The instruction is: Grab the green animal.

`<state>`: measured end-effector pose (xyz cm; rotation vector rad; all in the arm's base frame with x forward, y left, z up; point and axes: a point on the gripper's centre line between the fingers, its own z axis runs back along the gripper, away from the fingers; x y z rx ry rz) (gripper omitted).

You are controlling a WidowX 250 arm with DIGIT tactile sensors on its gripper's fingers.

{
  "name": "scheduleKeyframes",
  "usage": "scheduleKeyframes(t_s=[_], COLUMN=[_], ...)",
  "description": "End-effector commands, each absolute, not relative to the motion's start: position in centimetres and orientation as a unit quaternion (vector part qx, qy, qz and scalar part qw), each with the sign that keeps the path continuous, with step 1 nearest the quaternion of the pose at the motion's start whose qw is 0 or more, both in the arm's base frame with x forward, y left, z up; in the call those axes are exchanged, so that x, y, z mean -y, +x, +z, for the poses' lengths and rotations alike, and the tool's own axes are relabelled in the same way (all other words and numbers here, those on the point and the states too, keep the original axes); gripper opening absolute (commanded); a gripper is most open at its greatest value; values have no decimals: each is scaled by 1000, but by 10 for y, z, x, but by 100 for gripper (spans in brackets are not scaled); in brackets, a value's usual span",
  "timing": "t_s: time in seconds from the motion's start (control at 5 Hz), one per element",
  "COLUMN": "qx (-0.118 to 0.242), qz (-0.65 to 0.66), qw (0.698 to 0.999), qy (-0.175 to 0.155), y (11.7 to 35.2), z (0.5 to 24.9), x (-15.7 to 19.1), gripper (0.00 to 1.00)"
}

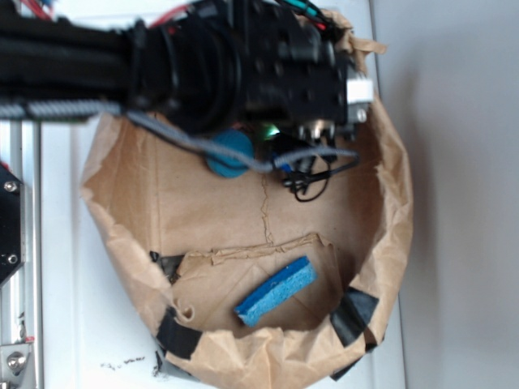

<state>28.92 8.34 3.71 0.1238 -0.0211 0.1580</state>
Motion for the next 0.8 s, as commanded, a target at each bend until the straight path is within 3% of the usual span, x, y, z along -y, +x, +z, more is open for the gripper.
scheduleKeyframes(t_s=[0.0,0.2,0.4,0.6], qx=[9,-3,13,61], qz=[46,33,12,-18], qw=[999,999,999,998], qy=[-19,-21,-29,-8], y=[282,274,266,256], z=[147,170,175,172], x=[-90,-88,-86,-80], gripper=[0,0,0,94])
